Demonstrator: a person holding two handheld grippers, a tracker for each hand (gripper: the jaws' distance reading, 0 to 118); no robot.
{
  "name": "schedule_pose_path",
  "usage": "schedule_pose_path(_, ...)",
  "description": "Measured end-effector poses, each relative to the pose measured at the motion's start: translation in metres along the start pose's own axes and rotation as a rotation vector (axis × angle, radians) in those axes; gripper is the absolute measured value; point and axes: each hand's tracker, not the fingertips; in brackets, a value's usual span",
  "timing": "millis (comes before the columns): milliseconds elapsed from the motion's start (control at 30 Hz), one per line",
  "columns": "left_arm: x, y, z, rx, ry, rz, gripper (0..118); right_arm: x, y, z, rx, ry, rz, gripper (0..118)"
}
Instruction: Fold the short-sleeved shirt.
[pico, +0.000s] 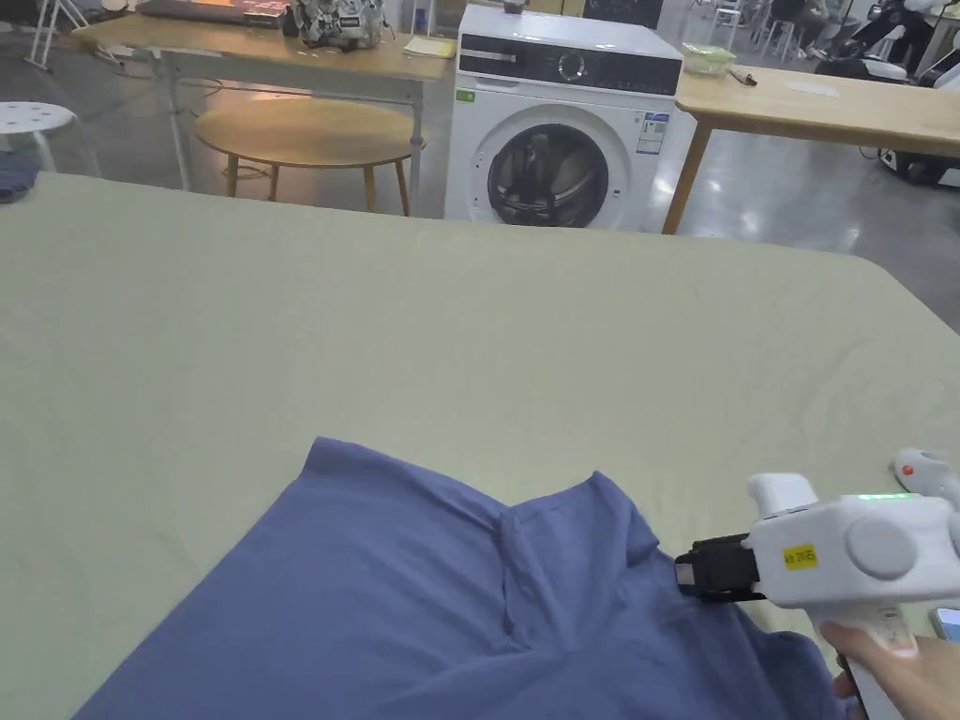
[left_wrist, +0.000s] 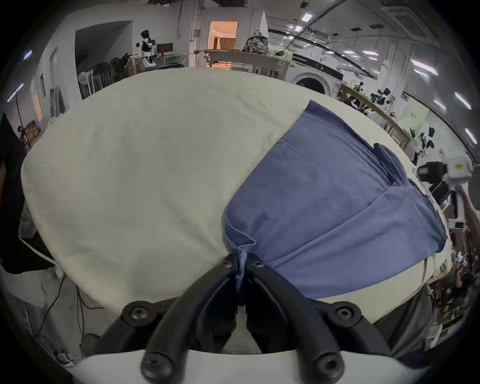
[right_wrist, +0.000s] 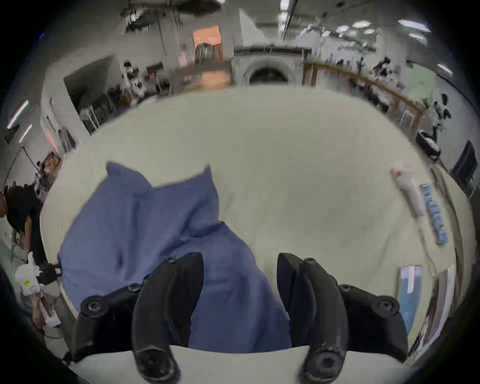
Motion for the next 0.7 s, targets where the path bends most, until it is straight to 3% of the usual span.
schedule_pose_path(100, 0.001, 0.001, 0.002, 0.004, -0.008, 0.013, 0, -0.009, 0.002, -0.031, -0.117, -0.058, 0.044, 57)
schedule_pose_path(133, 0.002, 0.001, 0.003, 0.002, -0.009, 0.014, 0, -0.015, 0.002, -0.028, -0.085, -0.091, 0.067, 46)
schedule_pose_path(200, 0.004, 0.000, 0.004, 0.005, -0.007, 0.016, 0, -0.022, 0.001, -0.018, -0.061, -0.092, 0.084, 40)
schedule_pose_path(267, 0.002, 0.000, 0.005, 0.019, -0.013, 0.027, 0, -0.024, 0.001, -0.010, -0.046, -0.081, 0.078, 1)
schedule_pose_path(467, -0.009, 0.010, 0.052, 0.209, -0.104, 0.076, 0, -0.050, -0.015, 0.080, 0.234, -0.068, 0.195, 1)
schedule_pose_path(633, 0.017, 0.063, 0.123, 0.484, -0.160, -0.041, 0, -0.084, -0.018, 0.197, 0.482, -0.080, 0.254, 1)
schedule_pose_path(700, 0.026, 0.090, 0.149, 0.574, -0.194, -0.074, 0, -0.088, -0.015, 0.238, 0.566, -0.056, 0.234, 1)
